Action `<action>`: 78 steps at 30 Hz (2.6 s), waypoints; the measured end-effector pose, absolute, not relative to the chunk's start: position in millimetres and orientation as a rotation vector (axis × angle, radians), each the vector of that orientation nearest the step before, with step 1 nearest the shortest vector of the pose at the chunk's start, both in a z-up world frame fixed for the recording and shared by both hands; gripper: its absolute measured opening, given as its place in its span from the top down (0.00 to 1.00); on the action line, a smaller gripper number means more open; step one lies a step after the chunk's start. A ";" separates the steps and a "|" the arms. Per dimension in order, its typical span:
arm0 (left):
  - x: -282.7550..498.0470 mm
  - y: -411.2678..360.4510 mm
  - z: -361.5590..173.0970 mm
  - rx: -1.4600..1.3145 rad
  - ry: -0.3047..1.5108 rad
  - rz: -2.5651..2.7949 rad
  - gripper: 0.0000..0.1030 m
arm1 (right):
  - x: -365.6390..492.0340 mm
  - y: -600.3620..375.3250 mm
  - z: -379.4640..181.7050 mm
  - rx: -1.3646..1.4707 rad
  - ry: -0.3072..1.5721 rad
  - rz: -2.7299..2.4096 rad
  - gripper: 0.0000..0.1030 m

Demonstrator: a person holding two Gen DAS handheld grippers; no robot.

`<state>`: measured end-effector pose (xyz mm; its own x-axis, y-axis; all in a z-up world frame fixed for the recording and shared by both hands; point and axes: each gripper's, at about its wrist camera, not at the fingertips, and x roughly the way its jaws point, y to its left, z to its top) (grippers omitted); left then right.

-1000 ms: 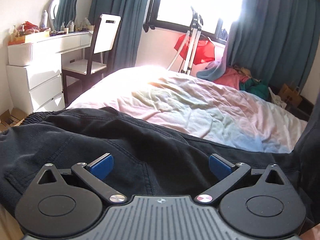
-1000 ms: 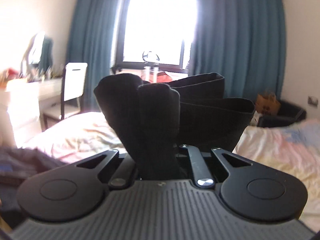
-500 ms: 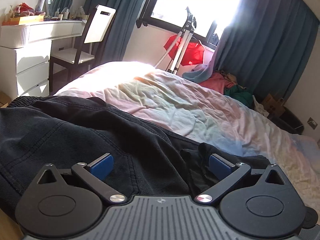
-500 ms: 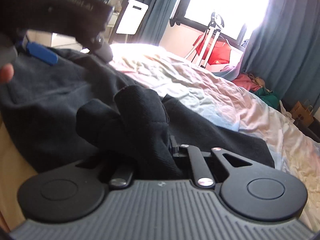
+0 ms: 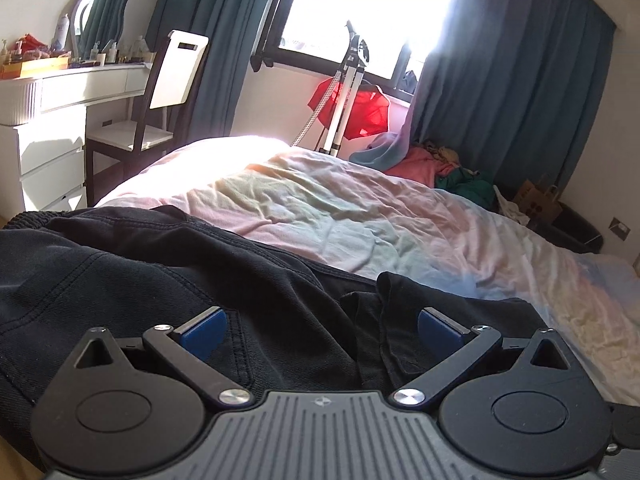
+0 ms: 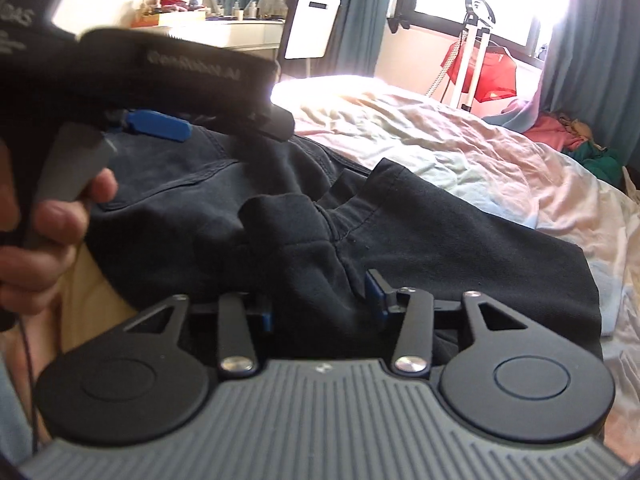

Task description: Fold clothes

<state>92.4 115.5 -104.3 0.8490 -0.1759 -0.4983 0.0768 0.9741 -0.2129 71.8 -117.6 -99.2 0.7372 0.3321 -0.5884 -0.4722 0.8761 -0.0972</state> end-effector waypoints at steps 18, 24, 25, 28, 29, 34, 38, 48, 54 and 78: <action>85.1 58.6 -139.3 0.131 0.608 -0.069 0.01 | 77.3 -268.3 -109.5 0.229 0.659 0.063 0.40; 91.4 59.9 -154.6 0.117 0.654 -0.066 0.00 | 85.6 -268.0 -128.6 0.239 0.699 0.039 0.40; 91.8 60.0 -155.2 0.117 0.652 -0.065 0.00 | 86.7 -266.8 -130.6 0.229 0.699 0.037 0.40; 90.7 60.2 -155.1 0.116 0.642 -0.063 0.00 | 88.5 -266.0 -131.7 0.219 0.695 0.032 0.40; 90.0 61.1 -154.1 0.112 0.640 -0.064 0.00 | 89.1 -267.1 -132.1 0.225 0.695 0.032 0.40; 87.7 69.8 -145.6 0.063 0.659 -0.079 0.00 | 89.1 -266.5 -132.7 0.215 0.689 0.031 0.40; 94.6 83.0 -132.5 0.050 0.707 -0.108 0.01 | 87.7 -266.5 -133.0 0.212 0.680 0.032 0.40; 77.7 233.4 -85.4 -0.434 0.852 0.173 0.00 | 88.7 -267.3 -132.8 0.206 0.678 0.040 0.40; 49.1 310.9 -90.5 -0.744 0.927 0.304 0.00 | 87.3 -265.5 -132.6 0.191 0.672 0.037 0.40; 42.7 333.6 -154.8 -1.293 0.747 0.174 0.07 | 86.4 -265.1 -131.4 0.189 0.660 0.019 0.40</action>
<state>42.7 333.6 -154.8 0.7575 -0.2826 -0.5885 -0.5140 0.2977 -0.8045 86.4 -265.1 -131.4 0.7904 0.0773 -0.6077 0.0424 0.9827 0.1802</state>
